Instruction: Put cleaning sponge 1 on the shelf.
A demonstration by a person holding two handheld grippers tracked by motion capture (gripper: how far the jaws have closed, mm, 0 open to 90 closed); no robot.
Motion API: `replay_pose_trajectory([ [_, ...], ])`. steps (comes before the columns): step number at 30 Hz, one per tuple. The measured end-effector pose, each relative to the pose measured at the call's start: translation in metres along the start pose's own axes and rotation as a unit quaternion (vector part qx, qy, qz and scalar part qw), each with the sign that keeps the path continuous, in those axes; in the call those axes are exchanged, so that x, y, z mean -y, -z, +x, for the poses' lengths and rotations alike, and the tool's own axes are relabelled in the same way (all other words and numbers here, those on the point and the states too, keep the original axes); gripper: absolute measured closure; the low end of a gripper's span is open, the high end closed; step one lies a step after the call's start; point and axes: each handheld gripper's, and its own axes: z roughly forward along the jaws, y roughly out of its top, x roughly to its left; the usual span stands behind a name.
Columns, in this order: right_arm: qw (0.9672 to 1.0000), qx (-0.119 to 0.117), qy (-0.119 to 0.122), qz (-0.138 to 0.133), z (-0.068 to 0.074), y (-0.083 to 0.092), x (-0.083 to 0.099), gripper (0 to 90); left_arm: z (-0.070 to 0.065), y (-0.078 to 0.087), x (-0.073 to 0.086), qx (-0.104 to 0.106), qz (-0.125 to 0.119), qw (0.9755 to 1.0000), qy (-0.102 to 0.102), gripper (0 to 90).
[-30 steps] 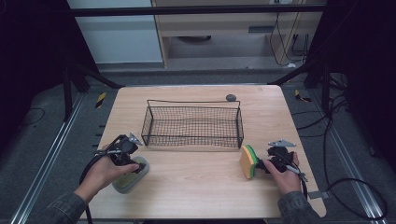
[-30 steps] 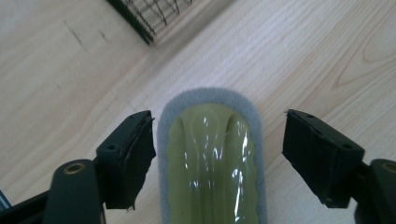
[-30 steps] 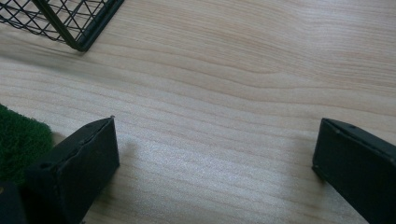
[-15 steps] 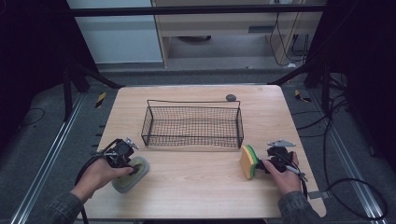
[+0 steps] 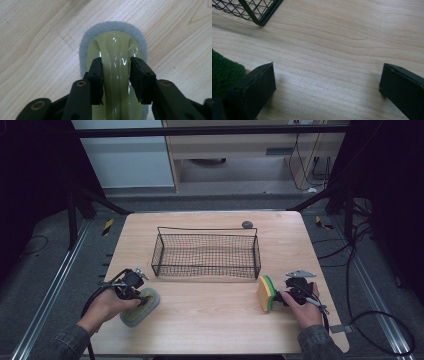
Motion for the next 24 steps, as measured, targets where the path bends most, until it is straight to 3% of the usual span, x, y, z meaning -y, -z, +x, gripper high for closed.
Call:
replay_pose_trajectory([
  [7,1.0000,0.001,0.000,0.000,0.000,0.000,0.000,0.7,0.001,0.002,0.003,0.003,-0.004,1.0000,-0.002,69.5],
  [15,1.0000,0.001,-0.001,0.000,0.001,0.000,0.000,0.8,0.002,0.018,0.009,-0.012,-0.045,0.9988,-0.011,70.0],
  [17,1.0000,0.001,0.003,-0.001,0.001,0.000,0.000,0.8,0.001,0.024,0.008,-0.022,-0.059,0.9978,-0.018,70.0],
  [18,1.0000,0.001,0.004,-0.001,0.001,0.000,0.000,0.8,-0.002,0.030,0.007,-0.037,-0.073,0.9963,-0.025,70.0],
  [19,1.0000,0.001,0.004,-0.001,0.001,0.000,0.000,0.8,-0.002,0.030,0.007,-0.037,-0.073,0.9963,-0.025,70.0],
  [24,1.0000,0.000,0.005,-0.007,0.001,-0.001,0.001,0.7,-0.006,0.044,0.000,-0.076,-0.097,0.9911,-0.052,70.0],
])
